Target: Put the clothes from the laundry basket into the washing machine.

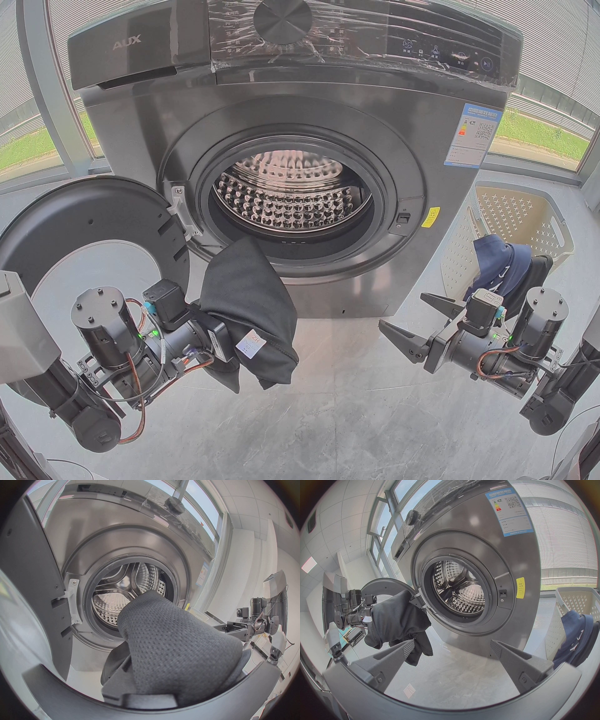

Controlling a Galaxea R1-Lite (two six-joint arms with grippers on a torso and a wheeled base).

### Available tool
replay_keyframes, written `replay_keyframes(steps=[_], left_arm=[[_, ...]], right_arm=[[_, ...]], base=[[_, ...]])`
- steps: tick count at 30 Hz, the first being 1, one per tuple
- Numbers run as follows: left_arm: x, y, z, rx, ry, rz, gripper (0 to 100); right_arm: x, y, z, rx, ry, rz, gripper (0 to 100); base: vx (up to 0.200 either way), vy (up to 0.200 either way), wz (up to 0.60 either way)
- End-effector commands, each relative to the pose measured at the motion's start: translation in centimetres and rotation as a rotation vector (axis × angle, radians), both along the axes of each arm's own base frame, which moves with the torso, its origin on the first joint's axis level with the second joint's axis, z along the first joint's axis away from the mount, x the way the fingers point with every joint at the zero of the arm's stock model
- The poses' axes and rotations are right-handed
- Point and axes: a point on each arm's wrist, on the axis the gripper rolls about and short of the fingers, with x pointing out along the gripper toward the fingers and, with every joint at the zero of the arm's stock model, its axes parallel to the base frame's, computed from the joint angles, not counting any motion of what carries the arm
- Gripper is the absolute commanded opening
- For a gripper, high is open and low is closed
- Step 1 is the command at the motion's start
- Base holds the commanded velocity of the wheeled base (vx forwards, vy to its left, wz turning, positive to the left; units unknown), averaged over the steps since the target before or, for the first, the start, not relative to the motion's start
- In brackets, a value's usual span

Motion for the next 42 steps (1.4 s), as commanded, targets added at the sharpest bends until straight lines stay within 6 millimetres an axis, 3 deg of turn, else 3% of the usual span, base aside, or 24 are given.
replay_keyframes(steps=[1, 7, 13, 25, 34, 42], left_arm=[[-0.1, -0.1, -0.4, 0.01, 0.013, -0.003, 0], [-0.1, -0.2, -0.8, 0.017, 0.027, -0.008, 0], [-0.2, -0.4, -0.8, 0.02, 0.03, -0.017, 0], [-0.8, -1.0, -1.1, 0.027, 0.039, -0.046, 0], [-0.8, -1.3, -1.3, 0.032, 0.045, -0.057, 0], [-0.7, -1.5, -1.7, 0.039, 0.055, -0.058, 0]], right_arm=[[0.0, 0.0, 0.1, 0.001, -0.001, 0.001, 100], [-0.2, 0.0, -0.2, -0.004, 0.008, 0.001, 100], [-0.1, 0.1, -0.2, -0.005, 0.009, 0.003, 100], [-0.1, 0.1, -0.3, -0.008, 0.013, 0.001, 100], [-0.2, 0.1, -0.3, -0.008, 0.013, 0.003, 100], [-0.5, 0.4, -0.4, -0.01, 0.017, 0.02, 100]], base=[[0.0, 0.0, 0.0], [0.0, 0.0, 0.0], [0.2, 0.0, 0.0], [0.0, 0.0, 0.0], [0.2, 0.0, 0.0], [0.0, 0.0, 0.0]])
